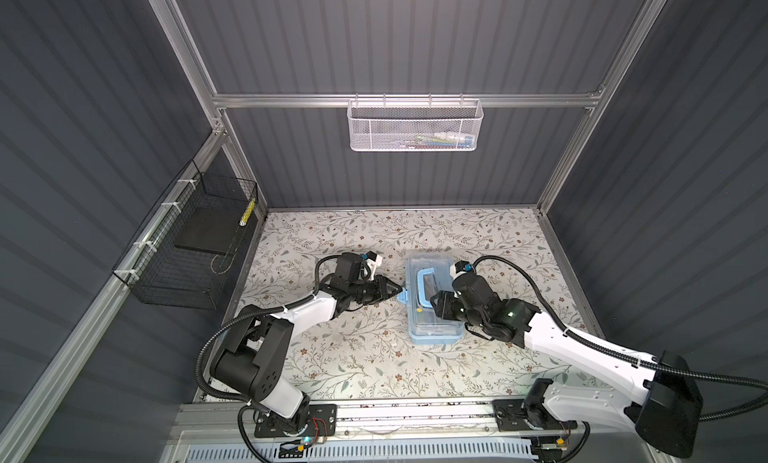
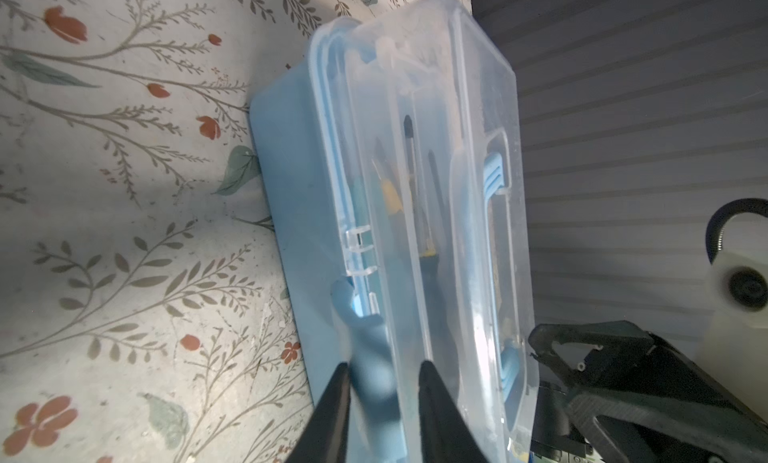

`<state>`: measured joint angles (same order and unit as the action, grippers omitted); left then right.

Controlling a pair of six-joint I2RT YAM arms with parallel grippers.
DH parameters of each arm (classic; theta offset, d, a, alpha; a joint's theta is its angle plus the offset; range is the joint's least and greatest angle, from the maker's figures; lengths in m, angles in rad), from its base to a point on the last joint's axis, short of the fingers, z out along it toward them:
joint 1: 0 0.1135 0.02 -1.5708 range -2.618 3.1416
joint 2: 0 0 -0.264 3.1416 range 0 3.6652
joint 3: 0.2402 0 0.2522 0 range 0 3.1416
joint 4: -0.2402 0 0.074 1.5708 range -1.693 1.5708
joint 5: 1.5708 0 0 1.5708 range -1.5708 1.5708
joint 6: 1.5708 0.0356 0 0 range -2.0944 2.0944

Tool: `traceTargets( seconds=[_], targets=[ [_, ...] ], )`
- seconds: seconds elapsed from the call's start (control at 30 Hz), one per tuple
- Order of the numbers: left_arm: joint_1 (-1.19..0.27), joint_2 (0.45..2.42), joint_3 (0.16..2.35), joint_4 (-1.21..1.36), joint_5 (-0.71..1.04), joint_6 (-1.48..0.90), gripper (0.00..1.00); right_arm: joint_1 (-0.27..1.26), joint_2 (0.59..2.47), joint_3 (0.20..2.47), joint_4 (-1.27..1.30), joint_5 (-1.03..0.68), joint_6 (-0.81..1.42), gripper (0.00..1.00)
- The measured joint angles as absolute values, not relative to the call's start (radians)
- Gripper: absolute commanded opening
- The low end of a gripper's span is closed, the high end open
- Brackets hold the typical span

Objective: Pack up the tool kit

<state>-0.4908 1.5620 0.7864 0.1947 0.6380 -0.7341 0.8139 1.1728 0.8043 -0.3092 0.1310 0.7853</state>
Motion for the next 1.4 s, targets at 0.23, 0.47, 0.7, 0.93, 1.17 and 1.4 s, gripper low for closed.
traceTargets(
  seconds=[0.23,0.47,0.7,0.93,1.17,1.4],
  targets=[
    [-0.508,1.562,0.786,0.196,0.641,-0.734,0.3,0.814,1.174,0.804,-0.307,0.13,0.785,0.51],
    [-0.519,1.562,0.786,0.206,0.641,-0.735,0.3,0.814,1.174,0.804,-0.307,0.126,0.785,0.51],
    [-0.53,1.562,0.791,0.204,0.64,-0.734,0.3,0.814,1.177,0.804,-0.302,0.126,0.785,0.51],
    [-0.538,1.562,0.793,0.206,0.64,-0.734,0.29,0.814,1.177,0.804,-0.3,0.126,0.785,0.51],
    [-0.542,1.563,0.801,0.21,0.64,-0.734,0.27,0.814,1.177,0.804,-0.3,0.126,0.785,0.51],
    [-0.545,1.573,0.802,0.207,0.628,-0.725,0.27,0.814,1.178,0.804,-0.3,0.126,0.785,0.51]
  ],
)
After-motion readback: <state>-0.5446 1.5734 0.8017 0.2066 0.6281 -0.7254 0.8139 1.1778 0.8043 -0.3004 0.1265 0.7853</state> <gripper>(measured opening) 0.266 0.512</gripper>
